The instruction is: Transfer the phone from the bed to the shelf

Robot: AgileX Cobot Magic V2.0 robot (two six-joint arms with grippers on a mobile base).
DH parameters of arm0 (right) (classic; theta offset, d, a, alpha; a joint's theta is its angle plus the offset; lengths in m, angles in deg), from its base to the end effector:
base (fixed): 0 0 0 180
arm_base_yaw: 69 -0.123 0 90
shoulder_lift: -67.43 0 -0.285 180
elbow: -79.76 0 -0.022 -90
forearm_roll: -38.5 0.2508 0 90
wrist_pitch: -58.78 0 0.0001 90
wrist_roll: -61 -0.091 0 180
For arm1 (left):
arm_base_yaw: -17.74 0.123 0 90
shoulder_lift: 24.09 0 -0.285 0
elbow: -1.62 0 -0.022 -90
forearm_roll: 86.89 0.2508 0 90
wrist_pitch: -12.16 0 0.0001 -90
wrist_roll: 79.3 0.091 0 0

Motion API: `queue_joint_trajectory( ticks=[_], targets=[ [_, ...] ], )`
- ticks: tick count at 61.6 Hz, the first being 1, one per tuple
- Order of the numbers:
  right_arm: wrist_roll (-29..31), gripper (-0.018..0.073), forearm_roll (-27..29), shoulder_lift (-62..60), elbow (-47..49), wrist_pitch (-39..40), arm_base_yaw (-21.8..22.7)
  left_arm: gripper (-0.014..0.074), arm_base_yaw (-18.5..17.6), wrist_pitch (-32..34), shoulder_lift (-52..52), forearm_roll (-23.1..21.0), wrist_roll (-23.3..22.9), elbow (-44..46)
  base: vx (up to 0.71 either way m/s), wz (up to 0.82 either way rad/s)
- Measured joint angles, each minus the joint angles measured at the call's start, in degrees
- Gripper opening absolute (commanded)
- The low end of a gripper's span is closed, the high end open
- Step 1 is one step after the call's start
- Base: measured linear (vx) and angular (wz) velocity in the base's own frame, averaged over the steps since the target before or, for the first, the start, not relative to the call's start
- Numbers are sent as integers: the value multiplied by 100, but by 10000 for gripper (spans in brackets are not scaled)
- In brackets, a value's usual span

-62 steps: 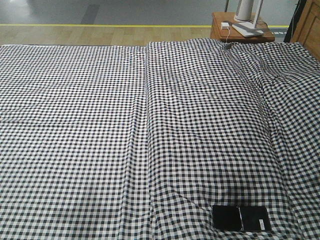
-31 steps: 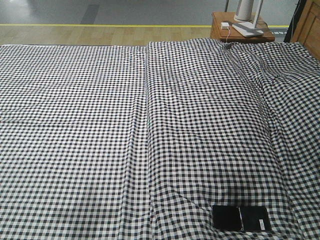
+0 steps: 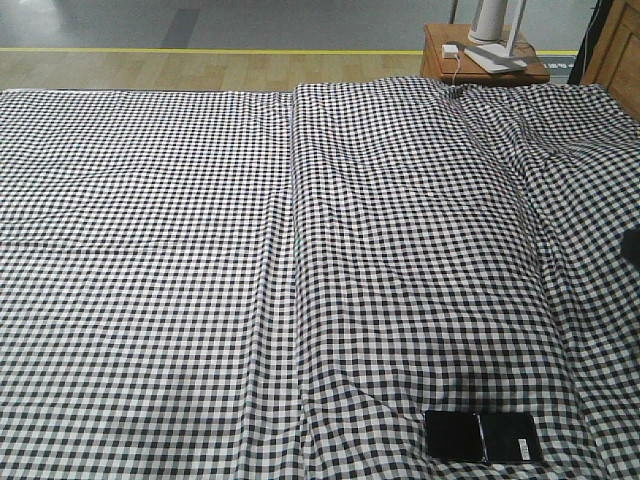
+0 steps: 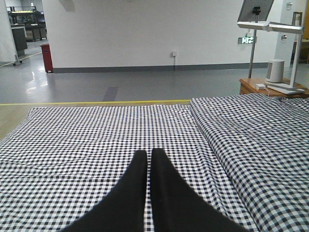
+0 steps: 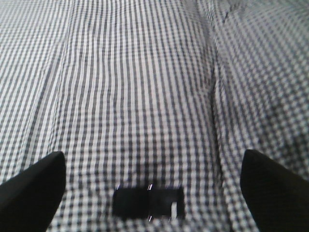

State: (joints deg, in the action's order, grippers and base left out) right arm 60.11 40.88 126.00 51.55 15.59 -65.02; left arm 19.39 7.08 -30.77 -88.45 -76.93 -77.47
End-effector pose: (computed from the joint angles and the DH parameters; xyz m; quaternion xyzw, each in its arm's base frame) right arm 0.1700 -0.0092 0.3438 0.0462 0.9049 0.0079 0.4231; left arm 0.0564 0.0014 0.1951 -0.0043 0.7123 0.0142 0.7017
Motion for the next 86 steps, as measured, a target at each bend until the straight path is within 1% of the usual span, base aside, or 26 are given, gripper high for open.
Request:
queue_joint_trajectory(
  ticks=[6,16,20,24,29,33,40,44,48,55,61,76,86],
  targets=[
    [-115,698,40,500,194,-459,0,1,0,0,0,0,0,0,0,0],
    [-135,693,23,1413,725,-1195,11,1,0,0,0,0,0,0,0,0],
    [-120,690,48,1781,931,-1377,126,1,0,0,0,0,0,0,0,0],
    [16,688,177,2095,1100,-1503,379,1,0,0,0,0,0,0,0,0],
    [422,686,515,2494,1235,-1603,842,1,0,0,0,0,0,0,0,0],
    [925,683,949,2818,1278,-1618,1271,1,0,0,0,0,0,0,0,0],
    [1844,676,1704,3412,1285,-1625,1898,1,0,0,0,0,0,0,0,0],
    [2159,674,1934,3788,1285,-1597,2130,1,0,0,0,0,0,0,0,0],
    [2394,672,2023,4163,1290,-1504,2297,1,0,0,0,0,0,0,0,0],
    [2715,669,2040,4753,1295,-1303,2402,1,0,0,0,0,0,0,0,0],
    [3101,666,2183,5311,1319,-1191,2402,1,0,0,0,0,0,0,0,0],
    [4316,655,3035,6646,1331,-1058,2402,1,0,0,0,0,0,0,0,0],
    [5020,652,3446,7361,1355,-954,2402,1,0,0,0,0,0,0,0,0]
  ],
)
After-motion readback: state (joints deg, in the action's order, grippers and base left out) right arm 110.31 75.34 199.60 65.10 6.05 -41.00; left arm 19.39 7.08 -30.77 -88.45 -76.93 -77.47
